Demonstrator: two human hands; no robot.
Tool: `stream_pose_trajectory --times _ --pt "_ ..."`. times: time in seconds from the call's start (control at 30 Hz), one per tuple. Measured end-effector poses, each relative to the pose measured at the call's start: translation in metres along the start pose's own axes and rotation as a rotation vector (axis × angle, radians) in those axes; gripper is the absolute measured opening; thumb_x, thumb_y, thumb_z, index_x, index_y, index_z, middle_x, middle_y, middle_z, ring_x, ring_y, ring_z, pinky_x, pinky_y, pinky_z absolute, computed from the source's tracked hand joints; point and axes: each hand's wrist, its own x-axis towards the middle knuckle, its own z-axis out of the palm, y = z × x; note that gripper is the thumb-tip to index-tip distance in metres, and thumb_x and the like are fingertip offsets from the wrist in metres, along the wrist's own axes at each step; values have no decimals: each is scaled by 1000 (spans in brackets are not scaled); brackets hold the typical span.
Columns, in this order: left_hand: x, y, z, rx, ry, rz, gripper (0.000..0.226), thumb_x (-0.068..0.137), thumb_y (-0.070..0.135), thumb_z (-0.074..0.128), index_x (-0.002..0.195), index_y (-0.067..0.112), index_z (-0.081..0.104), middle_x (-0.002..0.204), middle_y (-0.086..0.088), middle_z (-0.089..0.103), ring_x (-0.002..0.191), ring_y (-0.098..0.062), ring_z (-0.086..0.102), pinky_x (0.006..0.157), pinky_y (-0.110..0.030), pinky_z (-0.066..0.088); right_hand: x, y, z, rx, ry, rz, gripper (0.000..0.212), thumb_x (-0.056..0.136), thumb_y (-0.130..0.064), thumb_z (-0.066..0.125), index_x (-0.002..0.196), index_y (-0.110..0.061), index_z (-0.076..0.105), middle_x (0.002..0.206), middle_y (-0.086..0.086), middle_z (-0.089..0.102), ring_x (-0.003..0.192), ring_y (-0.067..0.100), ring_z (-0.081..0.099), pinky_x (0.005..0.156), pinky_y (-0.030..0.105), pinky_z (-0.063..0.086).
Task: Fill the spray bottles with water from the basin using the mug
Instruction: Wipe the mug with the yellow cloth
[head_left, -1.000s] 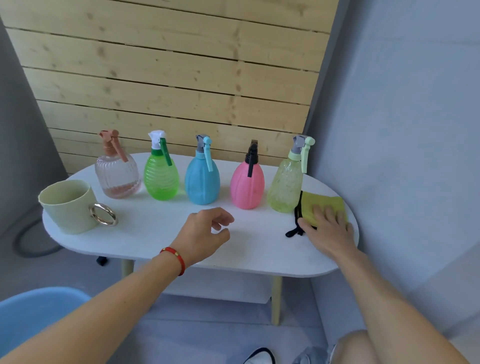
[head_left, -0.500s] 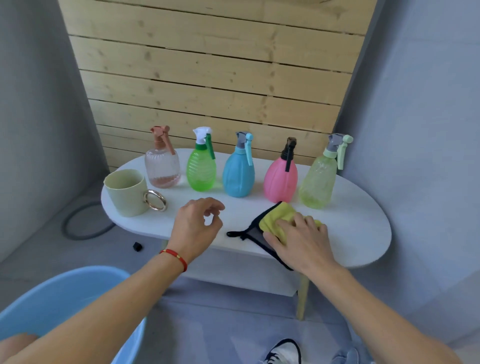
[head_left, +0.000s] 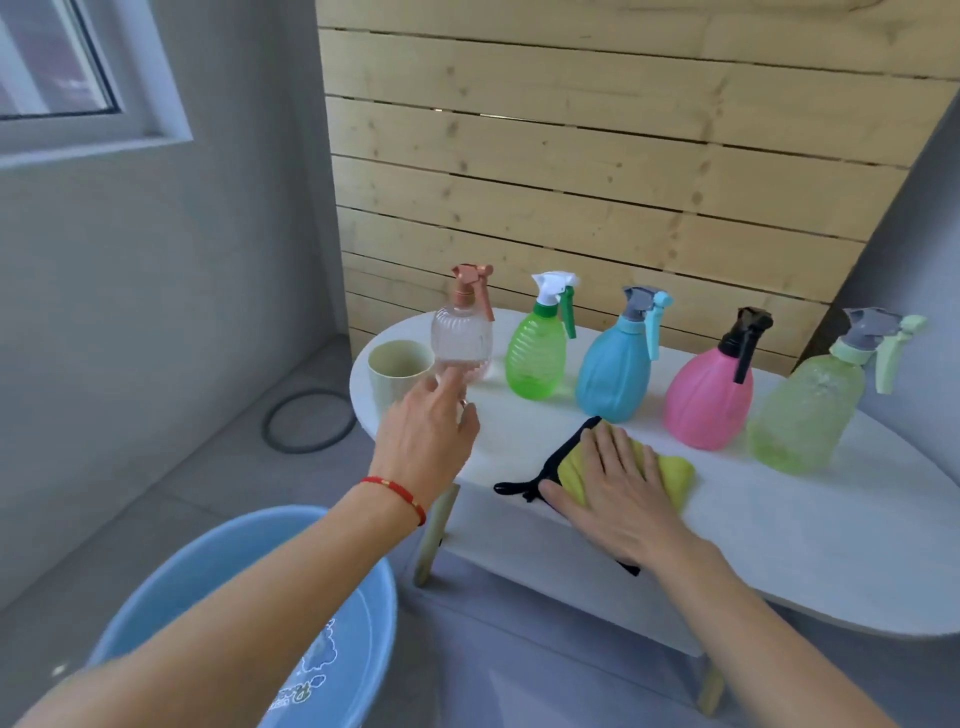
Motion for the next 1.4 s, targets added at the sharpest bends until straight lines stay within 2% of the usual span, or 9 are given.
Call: stream_pose_trajectory --times 0.23,0.47,0.6,0.67,0.77,0.9,1.07,1.23,1.4 --pt "-13 3 20 -313 58 -363 21 92 23 66 107 16 53 97 5 62 87 -26 60 72 -38 41 17 -22 1 -29 43 -64 108 81 -84 2 165 -15 0 173 7 -8 159 24 -10 128 50 -1" --pt "4 18 29 -361 45 -698 45 94 37 58 60 14 41 57 -2 46 65 -30 44 59 -35 39 13 -35 7 -89 165 44 114 75 -86 -7 162 -17 18 152 11 31 139 34 28 118 49 24" --pt "-9 4 17 -431 50 -630 42 93 37 56 63 12 41 61 -4 43 62 -32 56 61 -40 53 17 -44 5 -83 120 -34 129 63 -90 -27 164 -17 10 166 13 17 152 34 14 124 52 11" --pt "-16 -12 2 -509 72 -634 40 92 38 58 64 10 54 66 -4 52 68 -33 66 65 -46 62 23 -57 5 -50 68 -102 123 67 -92 -17 165 -19 2 171 11 5 157 31 2 126 53 3" --pt "-21 -43 -32 -571 105 -660 38 99 32 64 78 1 70 77 -14 66 67 -27 73 58 -29 59 40 -88 6 -30 41 -181 106 86 -86 8 165 -16 -3 173 11 -4 159 30 -5 127 53 -3" --pt "-24 -87 -84 -546 118 -594 32 99 39 67 82 14 76 80 -11 73 63 -16 73 81 -49 63 69 -147 13 -47 75 -237 98 97 -75 19 163 -5 1 171 19 1 158 37 -2 126 56 0" --pt "-32 -123 -105 -421 203 -584 40 98 45 66 80 10 73 84 -17 66 78 -32 73 82 -52 61 111 -217 24 -98 159 -245 86 101 -58 32 160 1 14 164 28 16 150 46 17 122 61 12" --pt "-38 -140 -109 -426 178 -608 36 98 46 66 81 16 75 92 -16 70 78 -31 73 83 -47 62 145 -257 17 -80 141 -274 75 96 -51 44 155 -10 24 160 17 24 145 40 23 118 55 19" --pt "-36 -137 -106 -423 169 -579 20 100 36 67 91 20 77 114 -12 60 71 -22 75 81 -34 62 148 -242 1 -155 16 -615 54 98 -45 32 150 -30 37 165 -6 15 153 30 7 118 60 10"
